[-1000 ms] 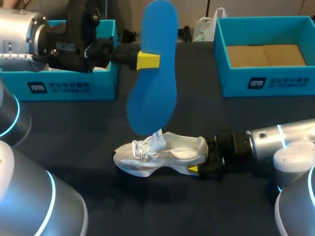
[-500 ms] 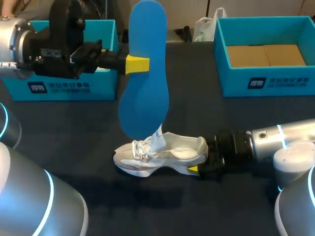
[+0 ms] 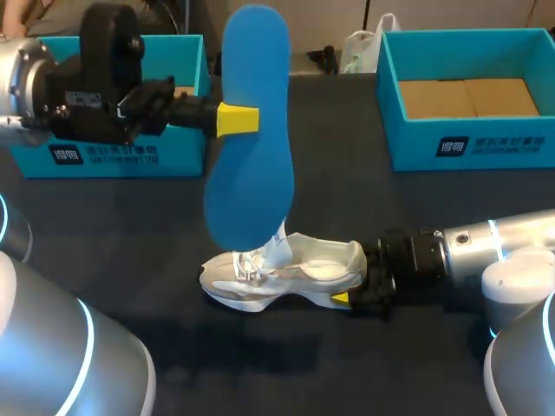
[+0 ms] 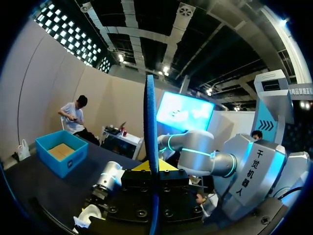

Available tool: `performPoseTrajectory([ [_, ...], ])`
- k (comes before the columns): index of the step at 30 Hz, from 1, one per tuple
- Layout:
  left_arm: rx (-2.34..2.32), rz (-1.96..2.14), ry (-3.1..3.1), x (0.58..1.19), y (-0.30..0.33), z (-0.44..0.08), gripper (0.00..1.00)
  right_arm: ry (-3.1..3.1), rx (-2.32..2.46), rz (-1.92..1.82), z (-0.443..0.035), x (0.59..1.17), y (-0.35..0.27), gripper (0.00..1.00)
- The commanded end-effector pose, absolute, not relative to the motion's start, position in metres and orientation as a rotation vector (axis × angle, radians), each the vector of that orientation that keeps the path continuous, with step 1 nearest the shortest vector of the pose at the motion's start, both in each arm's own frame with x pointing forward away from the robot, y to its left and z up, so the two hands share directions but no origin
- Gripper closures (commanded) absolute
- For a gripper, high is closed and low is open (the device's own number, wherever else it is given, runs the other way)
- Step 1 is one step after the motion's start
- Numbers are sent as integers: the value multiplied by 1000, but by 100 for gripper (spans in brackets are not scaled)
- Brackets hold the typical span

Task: Take the shoe out of the shoebox, open the shoe tongue, remove and reinsert the insole, then place the shoe into the shoebox

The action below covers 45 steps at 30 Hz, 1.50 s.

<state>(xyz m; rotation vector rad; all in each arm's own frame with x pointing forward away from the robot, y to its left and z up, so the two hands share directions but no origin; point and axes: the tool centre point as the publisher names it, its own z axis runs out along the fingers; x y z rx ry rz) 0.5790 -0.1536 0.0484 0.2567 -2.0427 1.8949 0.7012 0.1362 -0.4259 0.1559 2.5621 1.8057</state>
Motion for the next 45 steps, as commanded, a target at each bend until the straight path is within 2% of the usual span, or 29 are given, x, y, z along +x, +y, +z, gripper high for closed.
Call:
performPoseTrajectory([
  [1,249,1889,-2050,577,-154,48,100,2565,158,1800,-428,700,139,100],
  [11,249,1889,-2050,577,-154,48,100,2566,160,1796,-427,700,138,100],
  [12,249,1889,-2050,577,-154,48,100,2567,161,1794,-425,700,138,77],
  [13,249,1889,-2050,577,-154,48,100,2572,167,1783,-424,700,138,25],
  [14,249,1889,-2050,577,-154,48,100,2577,170,1776,-424,700,137,0],
  [36,249,1889,-2050,577,-154,48,100,2940,244,1282,-393,695,111,0],
  [45,249,1889,-2050,577,-154,48,100,3111,305,967,-377,695,102,0],
])
